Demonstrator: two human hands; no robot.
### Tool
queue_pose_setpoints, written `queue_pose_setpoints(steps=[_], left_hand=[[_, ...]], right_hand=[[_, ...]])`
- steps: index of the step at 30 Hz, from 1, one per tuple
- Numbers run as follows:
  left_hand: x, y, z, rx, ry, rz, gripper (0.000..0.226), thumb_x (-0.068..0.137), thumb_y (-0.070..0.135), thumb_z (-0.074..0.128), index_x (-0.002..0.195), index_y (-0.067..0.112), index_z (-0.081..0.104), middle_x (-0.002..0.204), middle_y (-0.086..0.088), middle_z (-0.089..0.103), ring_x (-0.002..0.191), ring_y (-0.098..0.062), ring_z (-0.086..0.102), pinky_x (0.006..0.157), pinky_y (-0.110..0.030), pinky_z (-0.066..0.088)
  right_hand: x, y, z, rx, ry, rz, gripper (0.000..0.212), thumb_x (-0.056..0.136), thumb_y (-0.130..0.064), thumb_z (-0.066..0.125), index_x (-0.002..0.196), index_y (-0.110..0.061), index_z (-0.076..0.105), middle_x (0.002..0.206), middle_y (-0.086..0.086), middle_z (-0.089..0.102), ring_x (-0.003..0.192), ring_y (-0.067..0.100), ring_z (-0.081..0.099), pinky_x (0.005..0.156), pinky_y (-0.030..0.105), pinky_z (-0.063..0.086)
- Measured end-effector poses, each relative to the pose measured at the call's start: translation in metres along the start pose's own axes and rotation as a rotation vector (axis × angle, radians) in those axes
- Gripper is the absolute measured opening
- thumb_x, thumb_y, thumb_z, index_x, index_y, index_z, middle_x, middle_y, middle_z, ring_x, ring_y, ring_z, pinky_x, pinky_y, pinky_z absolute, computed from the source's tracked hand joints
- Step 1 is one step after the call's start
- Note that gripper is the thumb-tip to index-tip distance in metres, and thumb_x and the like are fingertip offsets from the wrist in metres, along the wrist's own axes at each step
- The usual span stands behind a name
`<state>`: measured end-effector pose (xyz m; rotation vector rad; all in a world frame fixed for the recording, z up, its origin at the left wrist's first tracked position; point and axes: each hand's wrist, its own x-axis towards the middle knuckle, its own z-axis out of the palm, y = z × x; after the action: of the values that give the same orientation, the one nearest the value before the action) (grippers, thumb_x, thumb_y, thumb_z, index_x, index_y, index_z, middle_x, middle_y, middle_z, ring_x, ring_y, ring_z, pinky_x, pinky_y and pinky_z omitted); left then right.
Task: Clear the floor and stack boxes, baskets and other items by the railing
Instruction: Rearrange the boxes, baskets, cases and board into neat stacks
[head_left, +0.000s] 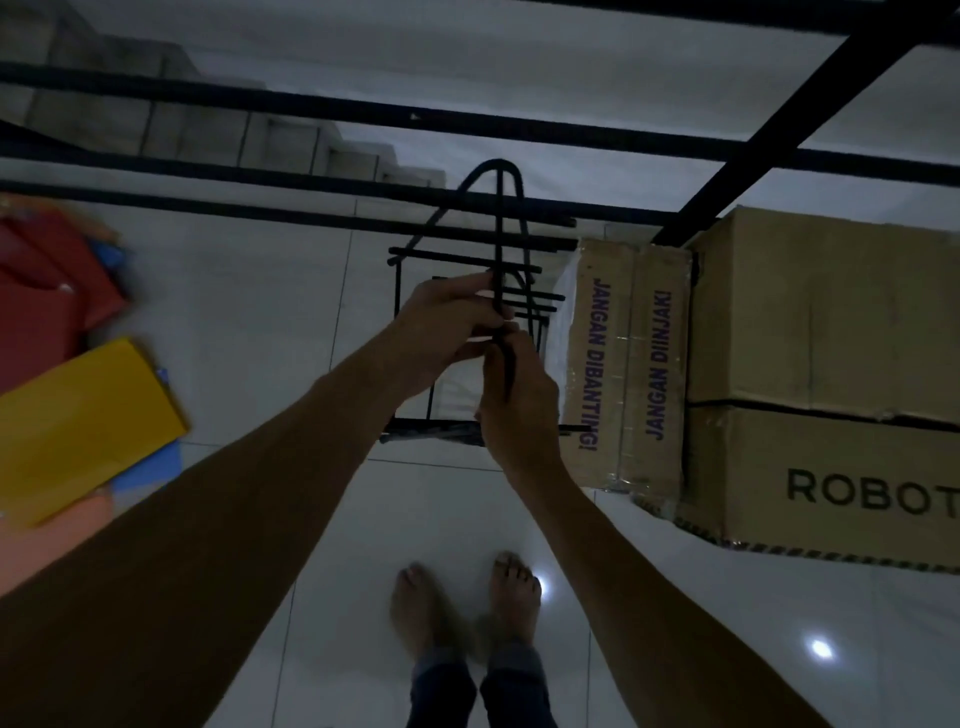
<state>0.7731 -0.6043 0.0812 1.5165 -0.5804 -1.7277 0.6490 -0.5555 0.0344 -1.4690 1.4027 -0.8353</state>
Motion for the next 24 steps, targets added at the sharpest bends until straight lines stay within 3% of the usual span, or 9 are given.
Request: queue_pose_setpoints(steps=[4,8,9,11,14,17,20,24], left_hand=[[0.003,-0.007,0.01,0.011,-0.01,-0.019,0.043,0.091,-0.009,0.058,0.127,0.014,0.066,0.111,-0.015,0.073,0.1,-0.022,0.071,0.079,-0.027,0.058],[0.003,-0.016,0.015,-0.007,-0.004,-0.052,0.039,0.092,-0.011,0.055,0.112,0.02,0.068,0.106,-0.015,0.071,0.1,-0.026,0.07,0.084,-0.033,0.06],[0.003,-0.019,0.015,-0.006,0.004,-0.064,0.04,0.092,-0.011,0.056,0.117,0.018,0.066,0.108,-0.016,0.072,0.103,-0.027,0.07,0.085,-0.033,0.059],[0.007,-0.022,0.014,0.007,0.014,-0.077,0.048,0.093,-0.009,0.058,0.135,0.013,0.058,0.112,-0.016,0.072,0.107,-0.027,0.07,0.086,-0.031,0.06],[0.011,-0.023,0.01,0.059,0.03,-0.066,0.055,0.091,-0.007,0.061,0.143,0.012,0.052,0.11,-0.015,0.074,0.106,-0.025,0.071,0.089,-0.033,0.059],[0.01,-0.023,0.008,0.095,0.032,-0.08,0.054,0.089,-0.006,0.064,0.139,0.012,0.056,0.106,-0.012,0.075,0.104,-0.023,0.071,0.091,-0.034,0.058],[0.009,-0.024,0.005,0.112,0.043,-0.069,0.052,0.089,-0.006,0.064,0.137,0.014,0.059,0.102,-0.01,0.076,0.102,-0.021,0.072,0.091,-0.035,0.058],[0.012,-0.023,0.001,0.114,0.063,-0.05,0.053,0.088,-0.007,0.064,0.137,0.013,0.059,0.101,-0.009,0.077,0.1,-0.02,0.072,0.09,-0.034,0.059]], right_hand=[[-0.006,0.004,-0.008,-0.03,-0.003,-0.011,0.028,0.109,-0.02,0.036,0.129,-0.011,0.053,0.085,-0.012,0.059,0.064,0.001,0.058,0.061,0.011,0.045],[-0.009,0.014,-0.012,-0.054,-0.036,-0.019,0.026,0.109,-0.018,0.035,0.13,-0.022,0.049,0.104,-0.01,0.061,0.081,-0.006,0.061,0.076,0.01,0.049],[-0.01,0.016,-0.013,-0.057,-0.062,0.009,0.027,0.109,-0.019,0.035,0.133,-0.023,0.047,0.105,-0.011,0.06,0.082,-0.009,0.06,0.078,0.009,0.049],[-0.009,0.017,-0.014,-0.055,-0.09,0.065,0.031,0.109,-0.021,0.034,0.137,-0.018,0.048,0.101,-0.014,0.06,0.079,-0.01,0.061,0.075,0.011,0.05],[-0.005,0.018,-0.01,-0.044,-0.119,0.143,0.034,0.109,-0.026,0.032,0.137,-0.016,0.048,0.088,-0.011,0.062,0.069,0.002,0.062,0.06,0.016,0.046],[-0.007,0.019,-0.005,-0.003,-0.145,0.215,0.032,0.109,-0.028,0.032,0.135,-0.017,0.048,0.075,-0.007,0.059,0.055,0.006,0.056,0.053,0.028,0.047],[-0.006,0.018,-0.004,0.059,-0.164,0.272,0.029,0.108,-0.025,0.033,0.13,-0.017,0.05,0.07,-0.004,0.055,0.055,0.009,0.051,0.053,0.04,0.049],[-0.001,0.02,0.004,0.125,-0.202,0.332,0.035,0.106,-0.036,0.033,0.138,-0.03,0.047,0.084,-0.016,0.055,0.077,0.01,0.056,0.082,0.058,0.056]])
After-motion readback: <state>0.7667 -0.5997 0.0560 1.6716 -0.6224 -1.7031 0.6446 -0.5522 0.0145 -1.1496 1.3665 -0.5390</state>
